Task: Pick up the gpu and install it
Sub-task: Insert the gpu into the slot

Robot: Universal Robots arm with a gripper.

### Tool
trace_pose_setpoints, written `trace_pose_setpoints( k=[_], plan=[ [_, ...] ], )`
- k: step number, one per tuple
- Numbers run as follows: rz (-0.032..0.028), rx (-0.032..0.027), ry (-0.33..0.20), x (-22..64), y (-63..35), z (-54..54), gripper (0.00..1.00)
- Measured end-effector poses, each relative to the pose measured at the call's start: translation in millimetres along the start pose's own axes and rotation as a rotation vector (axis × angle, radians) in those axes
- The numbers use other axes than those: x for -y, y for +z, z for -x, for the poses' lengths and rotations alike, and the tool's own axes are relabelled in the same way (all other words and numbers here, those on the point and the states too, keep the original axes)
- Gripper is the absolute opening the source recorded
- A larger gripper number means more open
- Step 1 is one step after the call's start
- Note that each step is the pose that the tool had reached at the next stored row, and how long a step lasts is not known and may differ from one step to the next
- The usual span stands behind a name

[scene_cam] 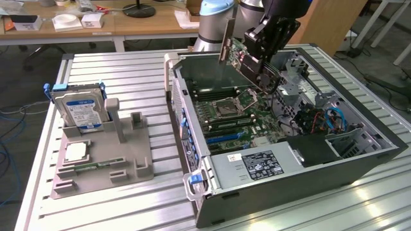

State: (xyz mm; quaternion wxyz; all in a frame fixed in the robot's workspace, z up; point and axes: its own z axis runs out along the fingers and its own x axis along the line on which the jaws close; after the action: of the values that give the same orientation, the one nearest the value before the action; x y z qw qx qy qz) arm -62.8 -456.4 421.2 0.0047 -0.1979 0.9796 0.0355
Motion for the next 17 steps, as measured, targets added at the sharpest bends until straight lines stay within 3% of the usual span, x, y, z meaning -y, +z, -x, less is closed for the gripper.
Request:
trace_pose_setpoints(
  k=[17],
  plan=[
    [0.0017,-0.0055,-0.079,0.1,-0.1,-0.6,0.26]
  ],
)
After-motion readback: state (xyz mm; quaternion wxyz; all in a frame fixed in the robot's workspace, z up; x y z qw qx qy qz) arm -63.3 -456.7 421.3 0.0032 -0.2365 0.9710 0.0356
